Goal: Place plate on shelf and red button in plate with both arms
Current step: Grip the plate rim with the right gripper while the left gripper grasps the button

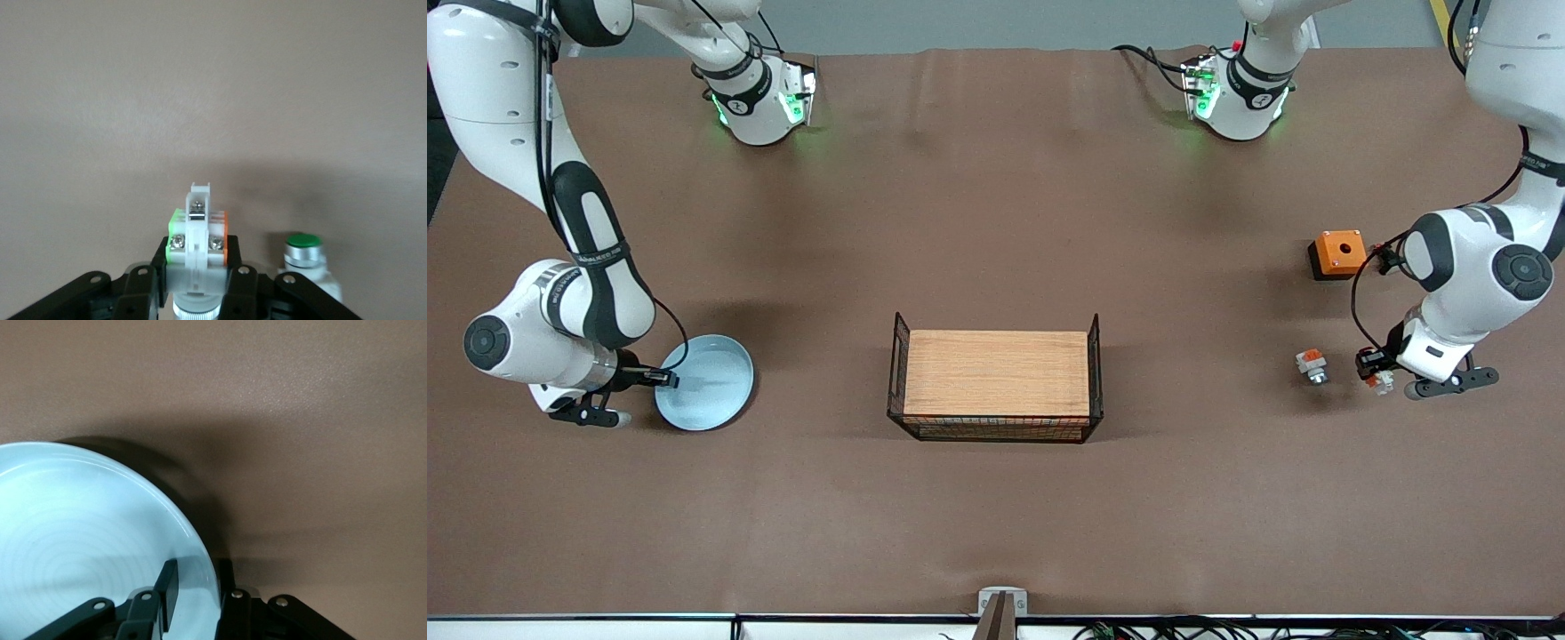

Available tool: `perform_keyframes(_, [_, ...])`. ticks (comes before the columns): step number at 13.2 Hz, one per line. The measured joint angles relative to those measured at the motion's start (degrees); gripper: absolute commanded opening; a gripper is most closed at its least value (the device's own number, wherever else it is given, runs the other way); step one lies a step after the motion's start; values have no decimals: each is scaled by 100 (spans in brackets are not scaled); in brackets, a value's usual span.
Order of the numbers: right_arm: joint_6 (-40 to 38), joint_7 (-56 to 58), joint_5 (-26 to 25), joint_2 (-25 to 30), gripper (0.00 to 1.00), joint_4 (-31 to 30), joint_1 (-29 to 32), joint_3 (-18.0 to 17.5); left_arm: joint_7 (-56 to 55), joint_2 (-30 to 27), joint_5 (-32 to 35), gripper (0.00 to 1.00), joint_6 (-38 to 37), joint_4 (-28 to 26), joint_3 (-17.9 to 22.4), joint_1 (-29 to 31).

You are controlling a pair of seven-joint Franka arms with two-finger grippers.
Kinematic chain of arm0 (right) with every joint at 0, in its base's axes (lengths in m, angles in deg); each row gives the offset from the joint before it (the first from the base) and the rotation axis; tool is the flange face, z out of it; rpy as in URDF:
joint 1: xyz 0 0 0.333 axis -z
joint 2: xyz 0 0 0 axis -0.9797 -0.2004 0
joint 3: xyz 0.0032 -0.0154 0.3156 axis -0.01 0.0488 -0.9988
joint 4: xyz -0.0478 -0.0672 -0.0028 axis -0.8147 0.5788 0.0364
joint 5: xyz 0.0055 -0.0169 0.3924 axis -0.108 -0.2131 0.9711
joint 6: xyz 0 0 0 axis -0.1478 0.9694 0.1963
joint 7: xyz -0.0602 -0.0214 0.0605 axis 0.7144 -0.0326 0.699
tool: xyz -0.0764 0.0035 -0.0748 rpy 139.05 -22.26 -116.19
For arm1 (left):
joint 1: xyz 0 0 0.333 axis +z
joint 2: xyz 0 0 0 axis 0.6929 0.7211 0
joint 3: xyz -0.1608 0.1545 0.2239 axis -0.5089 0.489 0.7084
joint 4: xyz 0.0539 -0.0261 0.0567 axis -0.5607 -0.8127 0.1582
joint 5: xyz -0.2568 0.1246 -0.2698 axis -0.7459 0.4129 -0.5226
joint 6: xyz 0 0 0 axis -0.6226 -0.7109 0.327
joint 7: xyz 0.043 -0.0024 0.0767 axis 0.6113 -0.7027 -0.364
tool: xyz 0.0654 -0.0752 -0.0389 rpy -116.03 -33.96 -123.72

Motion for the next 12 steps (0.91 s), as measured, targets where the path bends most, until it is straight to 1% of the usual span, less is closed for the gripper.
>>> perform_keyframes(1, [-2,22,0,1,2,4,0,0,0,-181,0,0,-179,11,-79,-1])
perform_keyframes(3, [-117,198,2,45,0,38,1,3,-7,-565,0,0,-584,36,-277,-3])
perform_keyframes(6, [-226,277,4,110,1,80,1,-1,-106,-1013,0,0,-1228,115,-527,-6])
perform_keyframes(8, [-284,282,6,169,1,188,-6,-15,-193,-1186,0,0,-1448,192,-624,-7])
perform_keyframes(10, [-673,280,7,325,1,351,-52,-27,-221,-1302,-18,0,-1849,361,-710,-5])
perform_keyframes(12, [-1351,262,11,531,1,586,-70,-30,-245,-1393,-205,0,-2306,626,-822,-5])
